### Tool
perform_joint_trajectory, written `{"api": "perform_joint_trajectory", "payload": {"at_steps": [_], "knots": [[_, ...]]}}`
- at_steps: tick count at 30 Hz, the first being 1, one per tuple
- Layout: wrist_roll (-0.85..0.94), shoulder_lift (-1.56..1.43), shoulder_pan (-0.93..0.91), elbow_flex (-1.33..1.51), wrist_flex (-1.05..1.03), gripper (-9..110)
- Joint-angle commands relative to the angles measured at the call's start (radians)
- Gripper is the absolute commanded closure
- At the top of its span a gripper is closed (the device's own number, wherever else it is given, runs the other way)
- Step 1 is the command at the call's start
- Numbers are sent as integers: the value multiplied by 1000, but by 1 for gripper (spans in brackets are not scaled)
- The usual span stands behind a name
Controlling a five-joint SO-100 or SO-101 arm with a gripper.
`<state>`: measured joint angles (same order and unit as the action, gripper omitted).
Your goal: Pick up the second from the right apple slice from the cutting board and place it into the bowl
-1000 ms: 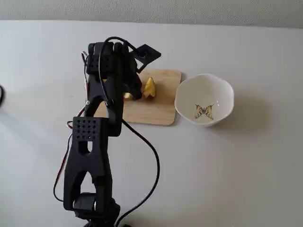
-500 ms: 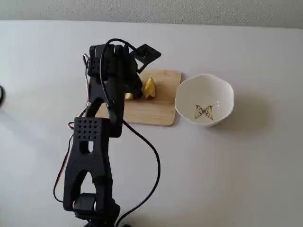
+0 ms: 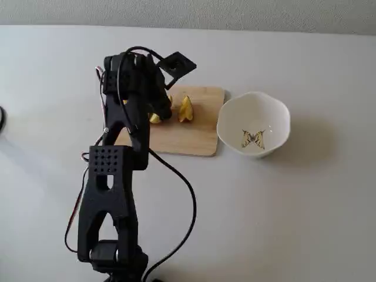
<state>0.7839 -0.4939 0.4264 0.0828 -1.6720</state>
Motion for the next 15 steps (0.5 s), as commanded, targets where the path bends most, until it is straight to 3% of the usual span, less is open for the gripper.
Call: {"api": "perform_joint_trajectory", "payload": {"at_steps": [1,9,15], "knots": [[-92,-270,17,-71,11,101],[-198,-600,-253,-71,-63,101],[-207,-529,-557,-71,-120,101]]}}
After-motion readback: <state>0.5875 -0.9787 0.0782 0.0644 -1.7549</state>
